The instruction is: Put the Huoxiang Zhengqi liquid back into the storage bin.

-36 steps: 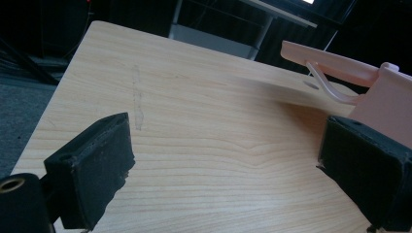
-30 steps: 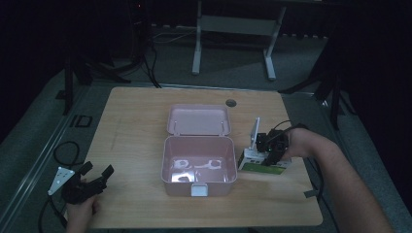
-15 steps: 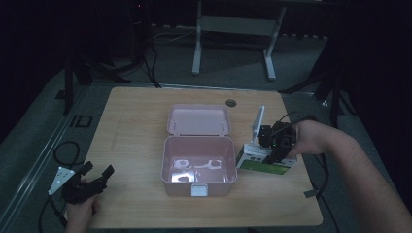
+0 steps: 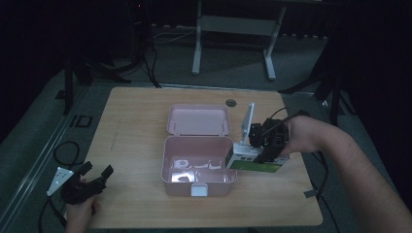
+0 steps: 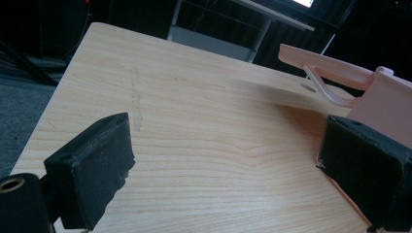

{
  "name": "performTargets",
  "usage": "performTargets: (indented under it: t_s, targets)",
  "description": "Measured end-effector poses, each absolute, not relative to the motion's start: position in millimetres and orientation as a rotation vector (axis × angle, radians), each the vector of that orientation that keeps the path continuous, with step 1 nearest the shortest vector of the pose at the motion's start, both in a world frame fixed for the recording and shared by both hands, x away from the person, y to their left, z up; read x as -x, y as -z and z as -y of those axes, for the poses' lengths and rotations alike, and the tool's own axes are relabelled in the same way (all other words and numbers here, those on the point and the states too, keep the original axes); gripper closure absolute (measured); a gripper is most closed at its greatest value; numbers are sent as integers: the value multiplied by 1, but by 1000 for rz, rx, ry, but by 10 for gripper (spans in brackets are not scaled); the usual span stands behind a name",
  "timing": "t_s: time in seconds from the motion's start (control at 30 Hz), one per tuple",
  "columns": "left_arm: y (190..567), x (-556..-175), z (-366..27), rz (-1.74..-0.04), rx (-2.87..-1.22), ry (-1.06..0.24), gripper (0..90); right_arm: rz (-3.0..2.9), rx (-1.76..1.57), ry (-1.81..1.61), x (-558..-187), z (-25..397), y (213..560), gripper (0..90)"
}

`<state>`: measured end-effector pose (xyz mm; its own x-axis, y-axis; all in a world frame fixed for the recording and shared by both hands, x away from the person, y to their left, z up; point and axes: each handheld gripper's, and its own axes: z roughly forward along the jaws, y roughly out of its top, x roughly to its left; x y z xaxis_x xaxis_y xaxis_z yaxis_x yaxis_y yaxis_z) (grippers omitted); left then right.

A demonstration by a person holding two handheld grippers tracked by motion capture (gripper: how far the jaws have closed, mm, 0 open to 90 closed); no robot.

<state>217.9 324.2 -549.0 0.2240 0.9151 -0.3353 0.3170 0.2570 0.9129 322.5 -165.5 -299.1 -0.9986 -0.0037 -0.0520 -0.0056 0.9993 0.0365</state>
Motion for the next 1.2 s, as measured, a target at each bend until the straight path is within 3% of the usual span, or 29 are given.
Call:
performTargets:
  t_s: [1.2]
  targets:
    - [551,-218,-327,-1343,-1280,-620,59,-3077,113,6,-313,80,306,617]
